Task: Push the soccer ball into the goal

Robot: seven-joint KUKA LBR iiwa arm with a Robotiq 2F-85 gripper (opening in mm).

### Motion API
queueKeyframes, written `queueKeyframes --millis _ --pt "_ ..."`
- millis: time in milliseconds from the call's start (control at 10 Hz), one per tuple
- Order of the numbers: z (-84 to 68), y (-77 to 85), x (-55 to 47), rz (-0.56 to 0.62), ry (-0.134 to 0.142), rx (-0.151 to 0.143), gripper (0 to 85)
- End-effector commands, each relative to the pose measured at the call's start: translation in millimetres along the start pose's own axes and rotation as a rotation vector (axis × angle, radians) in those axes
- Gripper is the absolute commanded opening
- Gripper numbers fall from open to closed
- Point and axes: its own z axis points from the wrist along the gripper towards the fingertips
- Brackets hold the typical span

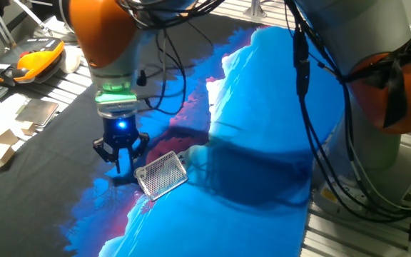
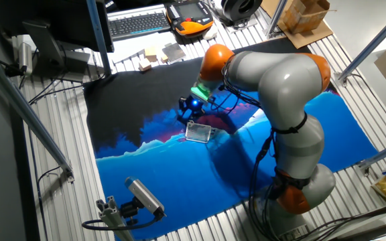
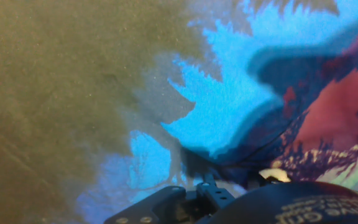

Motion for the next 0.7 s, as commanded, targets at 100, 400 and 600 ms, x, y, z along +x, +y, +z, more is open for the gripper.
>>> queueKeyframes --millis 100,400,600 --pt "-4.2 -1.4 -1.8 -0.025 -0.01 0.045 34.0" --pt "-4.4 -0.7 1.6 0.066 0.026 -0.095 34.0" --pt "-3.8 -0.6 3.6 0.072 0.019 -0.094 34.0"
